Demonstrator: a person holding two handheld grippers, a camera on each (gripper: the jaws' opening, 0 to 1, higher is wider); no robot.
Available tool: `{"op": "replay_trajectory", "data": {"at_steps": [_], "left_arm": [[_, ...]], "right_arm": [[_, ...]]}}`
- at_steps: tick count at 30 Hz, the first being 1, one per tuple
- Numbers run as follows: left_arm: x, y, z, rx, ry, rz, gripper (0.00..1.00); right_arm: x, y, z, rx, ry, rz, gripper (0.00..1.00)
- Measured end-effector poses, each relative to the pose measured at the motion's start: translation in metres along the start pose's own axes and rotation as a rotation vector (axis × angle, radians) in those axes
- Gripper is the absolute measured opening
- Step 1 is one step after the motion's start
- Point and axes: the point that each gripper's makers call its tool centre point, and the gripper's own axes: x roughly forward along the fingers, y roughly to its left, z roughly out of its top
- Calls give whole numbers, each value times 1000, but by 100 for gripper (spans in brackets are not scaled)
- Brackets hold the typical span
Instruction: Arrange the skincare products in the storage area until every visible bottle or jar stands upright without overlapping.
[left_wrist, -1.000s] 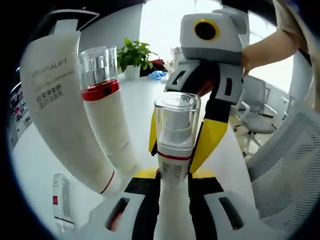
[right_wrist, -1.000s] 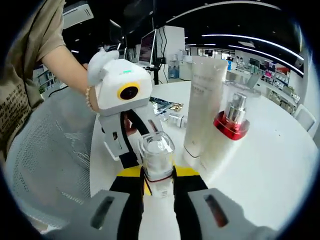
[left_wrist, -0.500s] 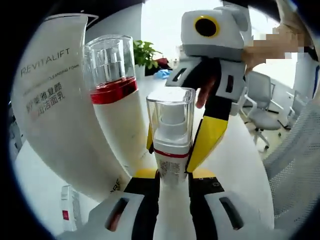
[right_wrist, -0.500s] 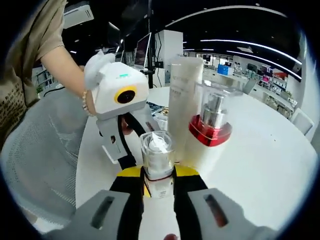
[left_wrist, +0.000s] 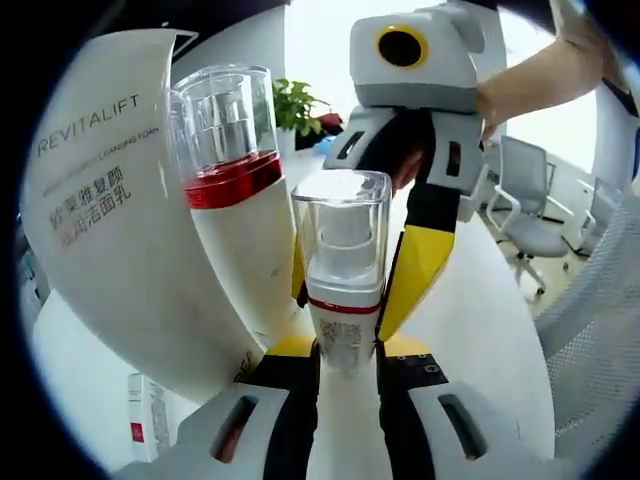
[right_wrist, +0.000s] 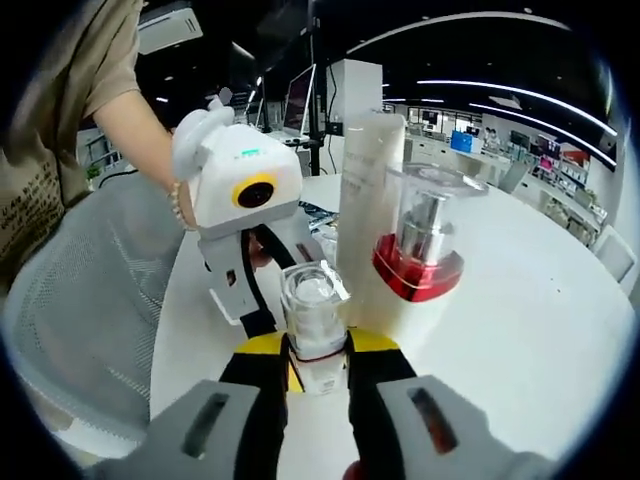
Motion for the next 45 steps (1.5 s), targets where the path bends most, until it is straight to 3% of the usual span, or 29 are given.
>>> {"op": "replay_trajectory", "data": {"at_steps": [16, 25, 36, 39, 45], "left_arm": [[-8, 1, -7, -9, 33, 2, 25], [-28, -10, -4, -31, 43, -2, 36], [-76, -23, -7, -109, 37, 53, 55], [-92, -26, -9, -133, 30, 72, 60], [-129, -30, -16, -193, 18, 128, 69]], "right_arm": [[-12, 2, -10, 85, 28, -62, 33], [-25, 11, -12, 178, 38, -136, 49], [-29, 32, 3, 254, 23, -240, 68], [-30, 37, 8, 287, -1, -269, 72], [-32, 52, 11, 326, 13, -324, 86]]}}
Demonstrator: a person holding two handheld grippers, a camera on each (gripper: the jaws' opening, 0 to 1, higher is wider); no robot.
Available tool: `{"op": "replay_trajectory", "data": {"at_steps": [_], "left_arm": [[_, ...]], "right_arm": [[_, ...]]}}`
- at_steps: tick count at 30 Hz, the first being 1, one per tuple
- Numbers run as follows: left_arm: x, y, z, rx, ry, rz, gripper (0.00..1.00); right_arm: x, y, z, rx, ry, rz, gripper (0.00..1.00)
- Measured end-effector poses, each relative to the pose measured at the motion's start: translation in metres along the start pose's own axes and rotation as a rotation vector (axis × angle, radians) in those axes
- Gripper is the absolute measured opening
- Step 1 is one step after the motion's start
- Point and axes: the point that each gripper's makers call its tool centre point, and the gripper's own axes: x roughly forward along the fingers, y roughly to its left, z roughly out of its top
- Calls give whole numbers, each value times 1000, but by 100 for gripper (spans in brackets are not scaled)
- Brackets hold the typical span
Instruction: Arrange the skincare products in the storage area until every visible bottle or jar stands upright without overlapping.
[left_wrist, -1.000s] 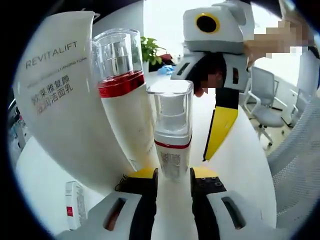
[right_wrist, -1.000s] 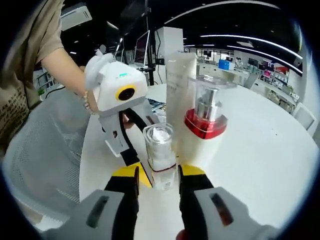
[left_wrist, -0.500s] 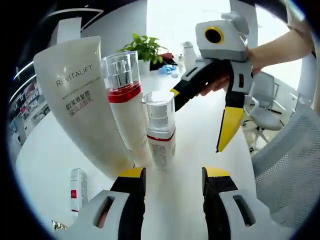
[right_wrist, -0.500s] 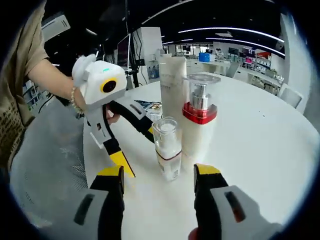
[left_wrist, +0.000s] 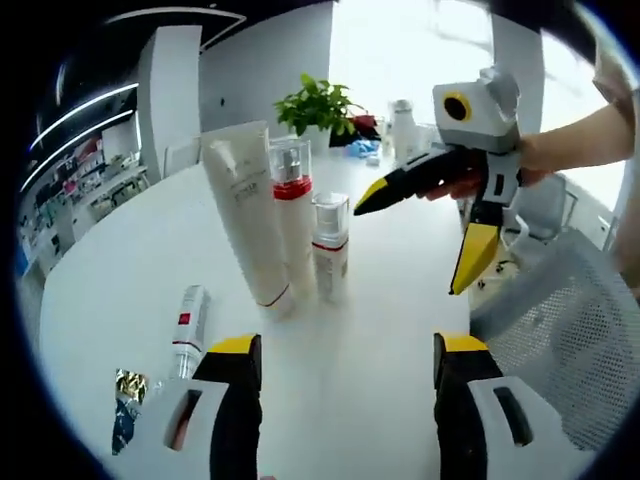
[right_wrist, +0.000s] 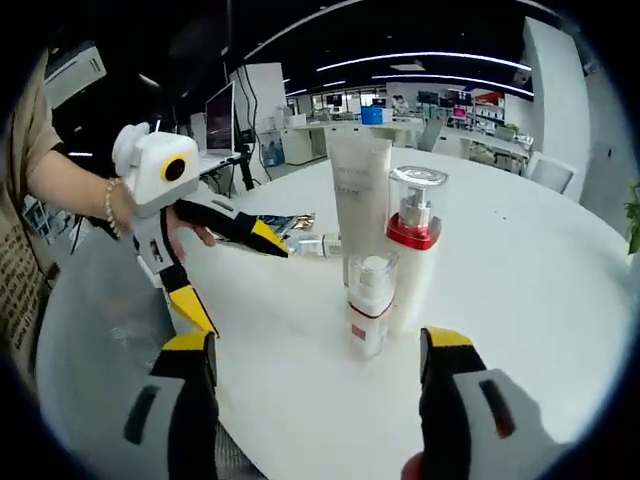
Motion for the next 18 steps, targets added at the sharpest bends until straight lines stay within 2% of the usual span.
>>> {"op": "replay_trajectory", "data": {"at_steps": [2, 4, 7, 18], "left_arm": [[-12, 2, -1, -27, -21, 26, 75], [-24, 6, -6, -70, -16, 70, 82], [-37, 6, -10, -117, -27, 74, 80], [-90, 6, -34, -256, -56, 161, 89]], "right_arm": [[-2, 5, 1, 23, -8, -7, 87], [-3, 10, 1, 31, -6, -15, 88], [-3, 16, 0, 39, 1, -19, 89], [-6, 40, 6, 74, -12, -25, 94]]}}
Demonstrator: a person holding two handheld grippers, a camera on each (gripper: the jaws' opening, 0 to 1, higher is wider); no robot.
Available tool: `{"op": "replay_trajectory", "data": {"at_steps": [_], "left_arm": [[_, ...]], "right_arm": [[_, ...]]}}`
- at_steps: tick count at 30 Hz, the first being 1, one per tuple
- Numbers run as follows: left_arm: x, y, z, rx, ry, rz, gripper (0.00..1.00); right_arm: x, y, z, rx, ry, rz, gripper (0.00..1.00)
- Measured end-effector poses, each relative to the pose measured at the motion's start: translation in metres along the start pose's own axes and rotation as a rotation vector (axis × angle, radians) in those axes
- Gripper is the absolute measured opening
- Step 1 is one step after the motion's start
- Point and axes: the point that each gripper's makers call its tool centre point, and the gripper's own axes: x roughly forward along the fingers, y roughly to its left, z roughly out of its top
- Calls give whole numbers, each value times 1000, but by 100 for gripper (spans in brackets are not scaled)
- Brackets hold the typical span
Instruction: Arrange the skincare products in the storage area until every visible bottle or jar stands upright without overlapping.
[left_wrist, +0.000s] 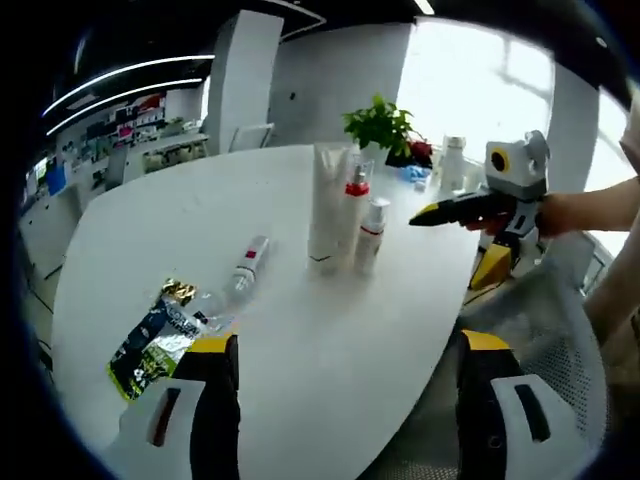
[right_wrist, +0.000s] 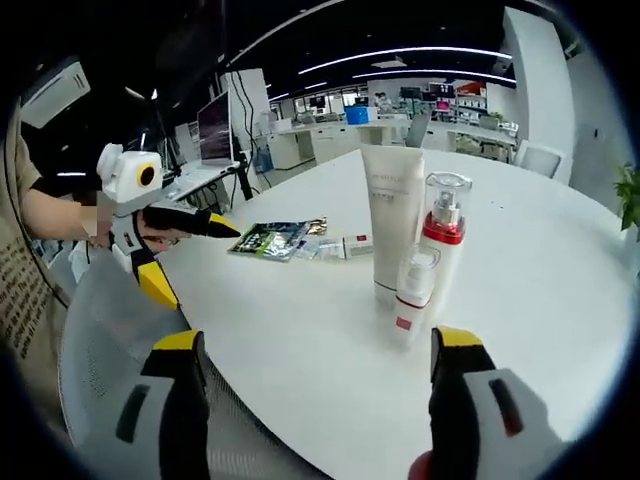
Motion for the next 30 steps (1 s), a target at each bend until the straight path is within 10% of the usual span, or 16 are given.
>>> {"op": "replay_trajectory", "data": {"at_steps": [17, 30], "left_arm": [[-73, 27, -27, -133, -27, 112, 97], [-86, 33, -25, -136, -72, 143, 94]], "right_arm": [[-8, 30, 5, 91, -43, -26, 98], [-3, 39, -7, 90, -4, -47, 97]]}}
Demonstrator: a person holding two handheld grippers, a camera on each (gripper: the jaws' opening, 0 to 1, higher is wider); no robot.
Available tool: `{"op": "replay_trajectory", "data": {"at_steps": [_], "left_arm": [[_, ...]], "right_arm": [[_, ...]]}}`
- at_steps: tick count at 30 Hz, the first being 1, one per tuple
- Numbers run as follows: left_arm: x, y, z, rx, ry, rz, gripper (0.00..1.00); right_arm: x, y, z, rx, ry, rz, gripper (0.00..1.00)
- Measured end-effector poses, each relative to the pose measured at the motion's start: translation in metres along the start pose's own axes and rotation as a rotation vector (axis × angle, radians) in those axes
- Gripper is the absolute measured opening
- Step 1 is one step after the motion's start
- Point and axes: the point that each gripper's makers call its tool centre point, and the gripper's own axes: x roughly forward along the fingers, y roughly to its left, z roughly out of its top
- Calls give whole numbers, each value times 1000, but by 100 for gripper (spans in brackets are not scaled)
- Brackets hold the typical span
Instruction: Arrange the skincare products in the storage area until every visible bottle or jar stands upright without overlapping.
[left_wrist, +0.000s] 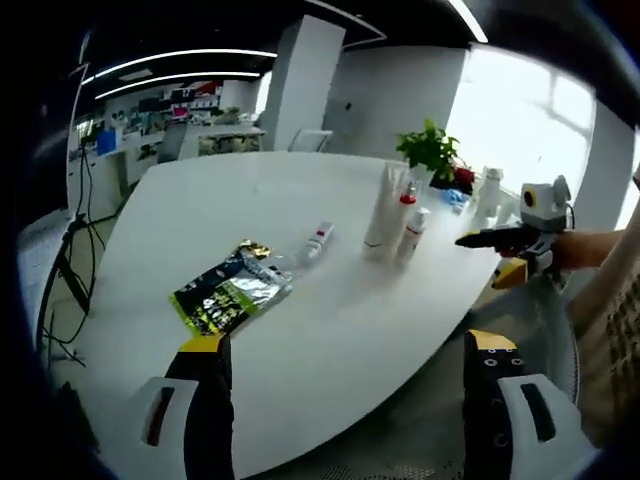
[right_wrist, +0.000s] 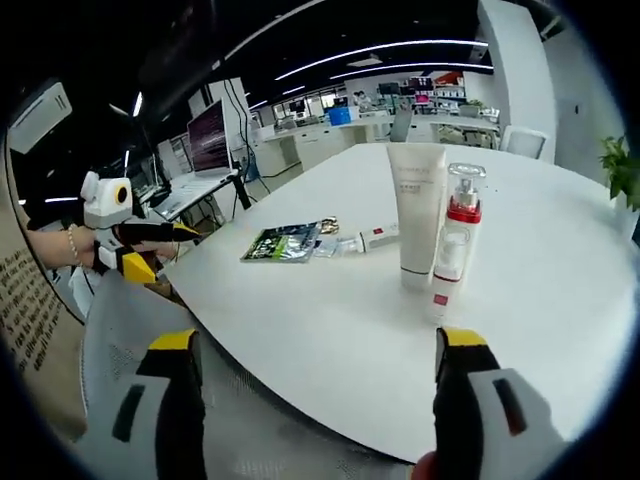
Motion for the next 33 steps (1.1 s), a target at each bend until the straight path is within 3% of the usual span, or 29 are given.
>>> {"op": "replay_trajectory", "data": {"at_steps": [13, 18, 24, 33], "left_arm": [[6, -7, -6, 22, 45, -29, 93], [14, -2, 0, 40, 57, -22, 93], [40, 7, 16, 70, 77, -23, 90], [97, 21, 46, 147, 109, -46, 85]], "right_arm": [[2, 0, -4, -14, 28, -2, 96], [1, -1, -4, -4, 26, -6, 95], [-1, -4, -3, 13, 10, -17, 94], [-3, -6, -3, 29, -2, -23, 93]]}}
